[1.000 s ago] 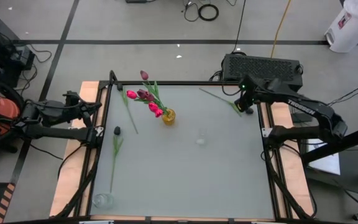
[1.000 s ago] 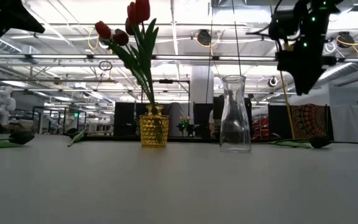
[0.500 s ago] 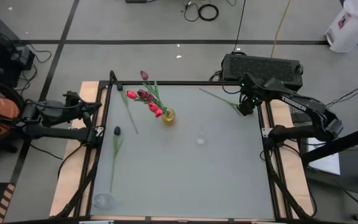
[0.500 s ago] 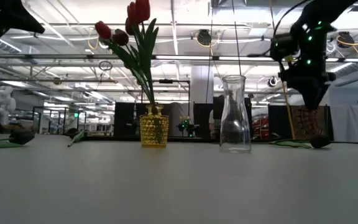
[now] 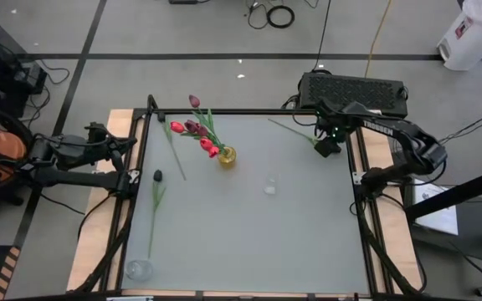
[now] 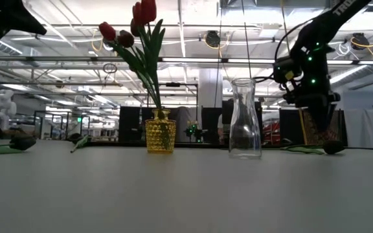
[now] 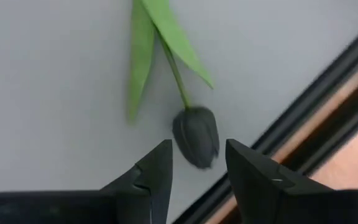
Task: Sort flowers into vase by color
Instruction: Put the top right black flower into the transparent vase
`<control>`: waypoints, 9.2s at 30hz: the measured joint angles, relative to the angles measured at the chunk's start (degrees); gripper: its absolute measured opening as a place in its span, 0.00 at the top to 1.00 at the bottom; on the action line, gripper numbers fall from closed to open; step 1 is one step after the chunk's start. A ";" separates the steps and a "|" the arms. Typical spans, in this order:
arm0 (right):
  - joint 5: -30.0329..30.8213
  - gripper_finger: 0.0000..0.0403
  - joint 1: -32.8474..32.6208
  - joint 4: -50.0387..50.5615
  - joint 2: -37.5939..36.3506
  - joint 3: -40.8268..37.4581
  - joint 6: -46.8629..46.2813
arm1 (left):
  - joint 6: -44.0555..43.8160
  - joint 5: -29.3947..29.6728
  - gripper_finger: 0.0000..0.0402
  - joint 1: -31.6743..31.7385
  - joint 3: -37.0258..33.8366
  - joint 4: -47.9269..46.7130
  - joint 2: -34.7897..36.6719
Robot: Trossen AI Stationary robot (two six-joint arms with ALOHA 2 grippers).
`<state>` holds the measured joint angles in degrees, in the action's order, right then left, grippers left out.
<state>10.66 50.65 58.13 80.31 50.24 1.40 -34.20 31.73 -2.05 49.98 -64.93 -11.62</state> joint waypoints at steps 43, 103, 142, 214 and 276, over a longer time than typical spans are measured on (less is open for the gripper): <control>-3.54 0.65 2.99 -4.69 7.83 0.00 5.92 | -2.95 0.00 0.95 -0.01 -0.02 -0.04 0.00; -4.42 0.67 2.86 -8.41 11.74 0.04 2.67 | -3.00 -0.15 0.95 0.00 -0.02 0.02 0.00; -5.48 1.00 2.39 5.65 7.92 5.59 5.07 | -2.45 -0.15 0.95 0.00 -0.02 -2.10 0.00; -53.09 1.00 -34.99 8.55 -13.85 34.47 -74.27 | 11.13 7.34 0.95 -0.01 -0.02 -1.44 0.01; -68.02 1.00 -46.25 0.37 -9.70 34.52 -103.05 | 11.10 -0.24 0.95 0.00 -0.02 -1.55 0.02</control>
<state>-57.37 4.40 58.50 70.61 84.75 -101.65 -23.09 31.48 -2.04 49.95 -66.48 -11.60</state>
